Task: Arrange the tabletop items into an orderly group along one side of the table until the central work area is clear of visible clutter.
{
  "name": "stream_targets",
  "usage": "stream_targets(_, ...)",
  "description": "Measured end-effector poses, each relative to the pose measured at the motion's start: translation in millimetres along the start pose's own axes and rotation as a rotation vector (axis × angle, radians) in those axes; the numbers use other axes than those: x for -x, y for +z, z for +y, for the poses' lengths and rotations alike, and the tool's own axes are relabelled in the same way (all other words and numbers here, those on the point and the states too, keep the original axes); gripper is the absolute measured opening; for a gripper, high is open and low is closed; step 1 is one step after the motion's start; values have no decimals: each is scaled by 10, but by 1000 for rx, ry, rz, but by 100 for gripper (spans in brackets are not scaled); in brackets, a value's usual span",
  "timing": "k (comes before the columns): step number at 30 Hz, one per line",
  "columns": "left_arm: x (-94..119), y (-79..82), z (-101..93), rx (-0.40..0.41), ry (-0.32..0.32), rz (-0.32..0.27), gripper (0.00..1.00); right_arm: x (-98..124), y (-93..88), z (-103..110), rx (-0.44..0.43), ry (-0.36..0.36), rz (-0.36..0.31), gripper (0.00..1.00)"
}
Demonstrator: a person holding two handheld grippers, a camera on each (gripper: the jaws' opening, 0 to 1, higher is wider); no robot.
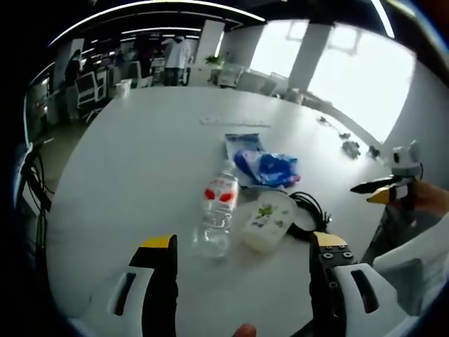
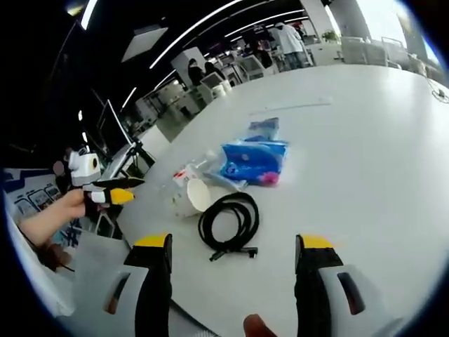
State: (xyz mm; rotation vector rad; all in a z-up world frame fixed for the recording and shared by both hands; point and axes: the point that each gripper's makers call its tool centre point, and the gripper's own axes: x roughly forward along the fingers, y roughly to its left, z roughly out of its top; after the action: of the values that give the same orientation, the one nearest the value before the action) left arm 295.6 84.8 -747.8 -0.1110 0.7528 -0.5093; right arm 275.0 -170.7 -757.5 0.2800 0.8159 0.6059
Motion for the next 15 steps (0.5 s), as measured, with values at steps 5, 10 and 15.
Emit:
stream_targets(5,-18,-16,-22,5,-3,5,73,-118,46,88,15,23,11,69)
stream_targets(10,-47,-22,-19,6,-8,7,73,-250,73,184,27,49,27,68)
stream_targets(15,-57,-24,-55,10,-13,6,72,-363,99,285,28,76,37,67)
